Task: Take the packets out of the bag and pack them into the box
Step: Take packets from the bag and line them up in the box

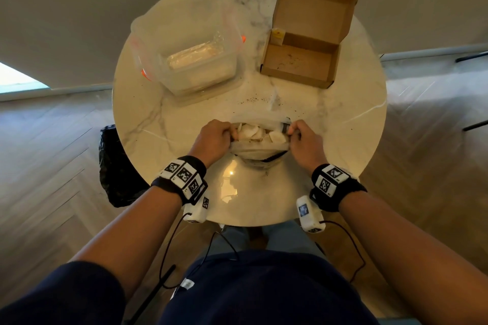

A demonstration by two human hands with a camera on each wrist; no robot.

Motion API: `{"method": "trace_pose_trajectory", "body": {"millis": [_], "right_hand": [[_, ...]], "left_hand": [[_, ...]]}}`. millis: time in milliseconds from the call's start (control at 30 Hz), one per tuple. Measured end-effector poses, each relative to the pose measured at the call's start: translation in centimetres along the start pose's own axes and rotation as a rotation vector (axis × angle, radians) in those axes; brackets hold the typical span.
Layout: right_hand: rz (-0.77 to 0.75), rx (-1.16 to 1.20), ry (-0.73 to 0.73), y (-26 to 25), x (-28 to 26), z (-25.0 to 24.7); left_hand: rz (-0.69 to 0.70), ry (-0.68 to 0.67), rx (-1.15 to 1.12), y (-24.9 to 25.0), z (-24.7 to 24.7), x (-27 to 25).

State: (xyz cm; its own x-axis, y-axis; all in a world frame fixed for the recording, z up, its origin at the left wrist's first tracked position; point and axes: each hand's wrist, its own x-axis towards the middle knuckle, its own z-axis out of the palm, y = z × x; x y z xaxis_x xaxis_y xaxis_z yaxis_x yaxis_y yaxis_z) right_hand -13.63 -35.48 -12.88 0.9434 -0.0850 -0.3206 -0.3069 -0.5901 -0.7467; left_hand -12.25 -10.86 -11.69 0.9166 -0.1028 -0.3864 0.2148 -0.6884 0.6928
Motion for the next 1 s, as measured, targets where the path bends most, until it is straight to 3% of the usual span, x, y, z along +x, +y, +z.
{"method": "trace_pose_trajectory", "body": {"millis": [133,300,400,533,733,800,933,1000], "right_hand": [[-0.032,-0.025,-0.040,-0.4,-0.7,-0.1],[-0.128,-0.009,-0.075,0.3,-1.7,-0.8],[-0.082,-0.087,-0.138,0.8,-1.7,-0.4],[-0.059,0.047,0.012,-0.5,-0.4,-0.4],[0.011,0.081,-0.029,-1.2,1.1,0.7],[0.012,0.074,-0.050,-0.9,1.4,0.8],[-0.048,-0.067,-0.120,-0.4,1.8,0.1],[-0.087,-0.155,-0.140,-0.2,2.0,0.0]], "left_hand": [[0.010,-0.042,0.022,-0.2,0.1,-0.8],[0.027,-0.066,-0.351,-1.2,-0.3,-1.4],[0.014,-0.109,-0.278,-1.4,0.0,-1.4],[-0.089,-0.125,-0.378,-0.2,-1.2,-0.4],[-0.037,-0.125,0.005,1.5,-1.1,1.0],[-0.082,-0.137,-0.102,1.4,-0.9,1.4],[-0.267,-0.301,-0.556,1.2,-0.8,1.3],[-0.353,-0.310,-0.592,0.7,-0.6,1.5]]}}
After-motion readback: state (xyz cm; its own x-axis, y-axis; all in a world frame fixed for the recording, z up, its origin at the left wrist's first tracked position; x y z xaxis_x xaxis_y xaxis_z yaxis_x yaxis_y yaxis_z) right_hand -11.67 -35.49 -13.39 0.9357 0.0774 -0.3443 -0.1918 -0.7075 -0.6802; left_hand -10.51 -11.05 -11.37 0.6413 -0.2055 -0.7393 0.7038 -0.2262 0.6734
